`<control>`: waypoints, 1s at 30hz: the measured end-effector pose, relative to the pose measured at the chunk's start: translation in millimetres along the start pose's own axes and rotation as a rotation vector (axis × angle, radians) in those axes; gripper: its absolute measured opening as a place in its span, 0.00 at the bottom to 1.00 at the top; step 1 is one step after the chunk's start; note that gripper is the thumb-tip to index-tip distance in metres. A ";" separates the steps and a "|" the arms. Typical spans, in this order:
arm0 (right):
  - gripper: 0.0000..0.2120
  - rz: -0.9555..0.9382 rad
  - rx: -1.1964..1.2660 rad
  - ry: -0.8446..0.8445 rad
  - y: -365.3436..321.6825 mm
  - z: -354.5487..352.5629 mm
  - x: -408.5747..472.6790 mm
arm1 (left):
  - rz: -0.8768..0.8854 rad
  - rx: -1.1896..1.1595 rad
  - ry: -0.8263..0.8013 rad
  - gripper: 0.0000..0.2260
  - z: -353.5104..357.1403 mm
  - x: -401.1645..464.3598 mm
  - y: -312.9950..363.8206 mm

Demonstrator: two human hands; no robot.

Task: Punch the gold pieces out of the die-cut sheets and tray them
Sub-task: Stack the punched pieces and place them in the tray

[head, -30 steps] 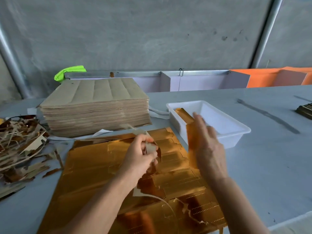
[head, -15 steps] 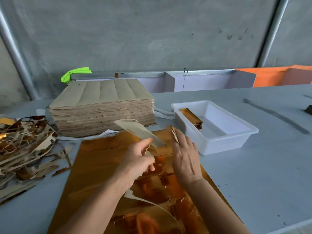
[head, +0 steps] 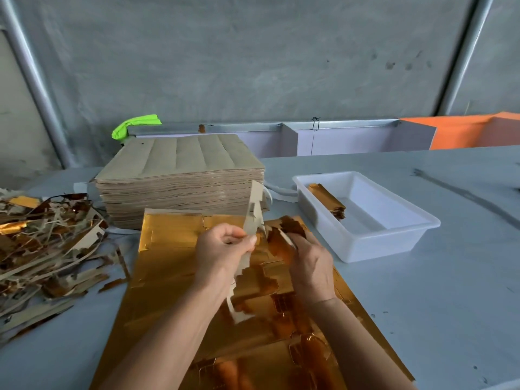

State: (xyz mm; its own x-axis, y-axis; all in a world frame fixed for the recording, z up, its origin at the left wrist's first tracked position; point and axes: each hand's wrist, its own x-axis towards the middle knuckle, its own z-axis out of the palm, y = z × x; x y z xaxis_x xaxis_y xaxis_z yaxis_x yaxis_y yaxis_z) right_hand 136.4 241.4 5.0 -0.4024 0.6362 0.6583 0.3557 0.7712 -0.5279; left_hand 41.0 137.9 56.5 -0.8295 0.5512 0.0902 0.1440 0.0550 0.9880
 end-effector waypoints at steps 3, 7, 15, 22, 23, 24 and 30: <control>0.12 0.395 0.189 0.000 14.3 -10.1 8.8 | -0.053 -0.029 0.013 0.08 -4.8 5.1 -3.1; 0.15 0.779 0.416 0.125 35.9 -27.5 21.4 | -0.059 0.100 0.015 0.03 -17.6 10.8 -15.4; 0.04 1.016 0.506 0.363 61.9 -56.2 23.2 | -0.186 0.114 0.191 0.06 -35.3 35.9 -42.3; 0.12 0.953 0.479 0.314 56.6 -62.9 22.0 | -0.261 0.171 0.098 0.11 -29.3 36.6 -47.5; 0.12 0.936 0.484 0.293 54.4 -61.9 21.7 | -0.261 0.140 0.047 0.10 -26.9 33.3 -43.8; 0.13 0.911 0.481 0.278 51.6 -61.3 21.3 | -0.240 0.126 -0.002 0.07 -24.8 30.1 -40.6; 0.09 0.742 0.445 0.224 35.3 -61.1 23.4 | 0.050 0.300 -0.158 0.10 -15.8 17.2 -24.9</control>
State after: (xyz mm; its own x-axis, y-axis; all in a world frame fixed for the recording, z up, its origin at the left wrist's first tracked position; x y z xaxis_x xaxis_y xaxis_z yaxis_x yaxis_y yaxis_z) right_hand 191.1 282.2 34.5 -0.0083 0.9916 0.1290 0.0801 0.1292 -0.9884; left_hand 14.6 132.8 35.4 -0.7269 0.6803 0.0942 0.3542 0.2539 0.9000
